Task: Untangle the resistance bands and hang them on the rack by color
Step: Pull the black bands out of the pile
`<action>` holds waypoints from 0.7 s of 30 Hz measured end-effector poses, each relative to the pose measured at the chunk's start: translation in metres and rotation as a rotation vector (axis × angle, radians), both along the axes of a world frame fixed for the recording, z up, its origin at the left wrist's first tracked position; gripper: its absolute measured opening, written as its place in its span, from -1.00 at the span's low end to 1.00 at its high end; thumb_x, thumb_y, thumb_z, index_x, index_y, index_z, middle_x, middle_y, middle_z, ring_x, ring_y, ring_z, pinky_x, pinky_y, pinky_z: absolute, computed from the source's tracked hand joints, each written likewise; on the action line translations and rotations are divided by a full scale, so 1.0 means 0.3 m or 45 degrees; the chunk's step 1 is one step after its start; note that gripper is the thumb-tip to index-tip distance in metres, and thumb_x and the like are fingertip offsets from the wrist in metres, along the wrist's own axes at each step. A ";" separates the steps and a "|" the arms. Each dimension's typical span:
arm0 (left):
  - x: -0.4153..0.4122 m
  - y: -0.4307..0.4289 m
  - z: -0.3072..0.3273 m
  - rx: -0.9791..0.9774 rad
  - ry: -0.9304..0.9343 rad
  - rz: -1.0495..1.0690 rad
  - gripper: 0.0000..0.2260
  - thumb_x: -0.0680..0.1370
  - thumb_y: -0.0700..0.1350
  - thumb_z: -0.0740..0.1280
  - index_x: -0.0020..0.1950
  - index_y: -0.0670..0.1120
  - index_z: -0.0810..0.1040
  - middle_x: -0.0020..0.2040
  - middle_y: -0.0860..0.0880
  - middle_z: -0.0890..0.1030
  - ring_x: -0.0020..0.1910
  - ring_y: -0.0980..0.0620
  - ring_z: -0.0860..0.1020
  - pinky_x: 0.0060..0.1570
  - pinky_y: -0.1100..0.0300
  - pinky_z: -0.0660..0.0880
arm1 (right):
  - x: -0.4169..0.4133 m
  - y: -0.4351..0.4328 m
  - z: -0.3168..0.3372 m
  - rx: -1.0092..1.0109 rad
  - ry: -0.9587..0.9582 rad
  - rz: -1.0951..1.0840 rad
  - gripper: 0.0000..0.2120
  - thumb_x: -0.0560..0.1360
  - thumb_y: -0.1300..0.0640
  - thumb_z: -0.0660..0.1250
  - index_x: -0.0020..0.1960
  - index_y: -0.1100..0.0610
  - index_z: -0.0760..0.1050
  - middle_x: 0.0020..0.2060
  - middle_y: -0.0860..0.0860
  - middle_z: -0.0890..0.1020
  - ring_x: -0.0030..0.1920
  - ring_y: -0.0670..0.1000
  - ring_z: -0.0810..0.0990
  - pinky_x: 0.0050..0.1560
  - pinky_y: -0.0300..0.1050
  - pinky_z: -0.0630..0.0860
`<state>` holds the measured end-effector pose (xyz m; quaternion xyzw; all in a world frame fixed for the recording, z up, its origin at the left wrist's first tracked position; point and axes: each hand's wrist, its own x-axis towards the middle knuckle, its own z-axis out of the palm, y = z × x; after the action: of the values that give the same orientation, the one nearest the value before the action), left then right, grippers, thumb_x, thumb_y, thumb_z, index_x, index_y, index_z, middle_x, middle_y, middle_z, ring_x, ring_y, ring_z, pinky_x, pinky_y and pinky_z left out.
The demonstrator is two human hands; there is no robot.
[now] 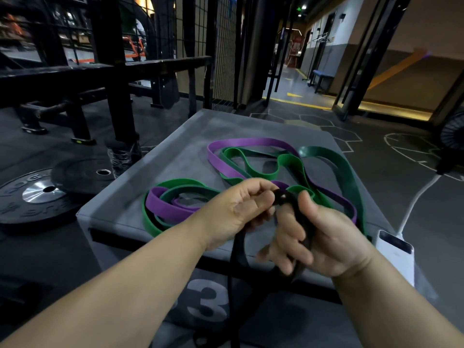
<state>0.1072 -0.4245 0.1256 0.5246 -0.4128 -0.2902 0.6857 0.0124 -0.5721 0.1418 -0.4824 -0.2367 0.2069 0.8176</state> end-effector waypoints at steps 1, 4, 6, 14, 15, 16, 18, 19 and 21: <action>-0.003 -0.004 -0.011 0.033 0.026 -0.033 -0.39 0.36 0.30 0.42 0.16 -0.13 0.47 -0.20 -0.03 0.52 -0.32 0.18 0.49 -0.33 0.35 0.42 | 0.000 -0.004 0.011 0.005 -0.027 -0.003 -0.58 0.65 -0.11 0.07 -0.11 0.19 0.47 -0.46 0.06 0.52 -0.34 0.09 0.63 -0.09 -0.08 0.54; -0.018 -0.009 -0.056 0.252 -0.060 -0.115 -0.40 0.36 0.40 0.36 0.13 -0.06 0.50 -0.09 -0.07 0.56 -0.13 0.06 0.55 -0.07 -0.03 0.51 | 0.004 -0.027 0.051 0.183 -0.045 -0.008 -0.58 0.66 -0.11 0.04 -0.07 0.23 0.41 -0.53 0.06 0.35 -0.56 0.08 0.39 -0.16 -0.05 0.60; -0.033 -0.010 -0.076 0.432 -0.060 -0.135 -0.48 0.36 0.36 0.32 0.07 -0.04 0.52 -0.07 -0.08 0.56 -0.07 0.01 0.54 0.13 -0.15 0.48 | 0.000 -0.057 0.083 0.280 -0.074 -0.070 -0.62 0.64 -0.10 0.12 -0.04 0.23 0.40 -0.50 0.02 0.32 -0.56 0.01 0.29 -0.29 -0.07 0.55; -0.032 -0.058 -0.117 0.812 -0.429 -0.010 -0.80 0.55 -0.15 0.35 -0.05 0.07 0.34 -0.19 0.07 0.46 -0.22 0.18 0.41 -0.06 0.27 0.43 | -0.022 -0.153 0.137 0.521 -0.081 -0.402 -0.89 0.64 0.25 0.13 0.12 0.27 0.35 -0.34 0.10 0.40 -0.36 -0.01 0.25 -0.31 -0.13 0.35; -0.027 -0.063 -0.132 0.920 -0.514 0.056 -0.82 0.56 -0.14 0.32 -0.05 0.06 0.32 -0.17 0.05 0.48 -0.21 0.15 0.43 -0.04 0.21 0.45 | -0.020 -0.165 0.140 0.542 -0.086 -0.451 -0.88 0.65 0.23 0.12 0.11 0.27 0.36 -0.32 0.12 0.45 -0.36 -0.01 0.26 -0.31 -0.13 0.36; -0.025 -0.067 -0.144 1.028 -0.604 0.096 -0.85 0.58 -0.10 0.29 -0.03 0.05 0.31 -0.14 0.02 0.50 -0.18 0.10 0.45 -0.02 0.15 0.46 | -0.019 -0.179 0.141 0.564 -0.093 -0.480 -0.87 0.66 0.21 0.11 0.11 0.26 0.36 -0.31 0.13 0.48 -0.36 -0.01 0.27 -0.31 -0.12 0.38; -0.027 -0.071 -0.152 1.140 -0.664 0.139 -0.93 0.60 -0.09 0.23 0.01 0.02 0.32 -0.12 -0.03 0.51 -0.14 0.01 0.45 -0.07 0.11 0.42 | -0.019 -0.201 0.141 0.590 -0.109 -0.530 -0.84 0.66 0.15 0.12 0.09 0.26 0.38 -0.32 0.12 0.50 -0.38 -0.01 0.31 -0.31 -0.13 0.44; -0.029 -0.071 -0.149 1.134 -0.628 0.158 -0.96 0.61 -0.10 0.22 0.01 0.01 0.35 -0.10 -0.04 0.52 -0.12 0.00 0.46 -0.08 0.13 0.40 | -0.018 -0.204 0.139 0.593 -0.113 -0.566 -0.82 0.66 0.13 0.14 0.06 0.24 0.41 -0.34 0.09 0.49 -0.40 -0.03 0.34 -0.33 -0.16 0.46; -0.028 -0.069 -0.146 1.037 -0.528 0.215 -0.96 0.61 -0.10 0.24 0.02 0.03 0.46 -0.07 -0.06 0.58 -0.09 0.01 0.52 -0.08 0.19 0.43 | -0.021 -0.196 0.139 0.482 -0.127 -0.829 -0.77 0.61 0.04 0.16 -0.06 0.16 0.49 -0.41 -0.03 0.44 -0.45 -0.11 0.36 -0.41 -0.27 0.42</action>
<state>0.0989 -0.4451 0.0817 0.8299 -0.3495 -0.2608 0.3479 0.0063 -0.6308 0.1834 -0.3824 -0.1444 -0.1349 0.9026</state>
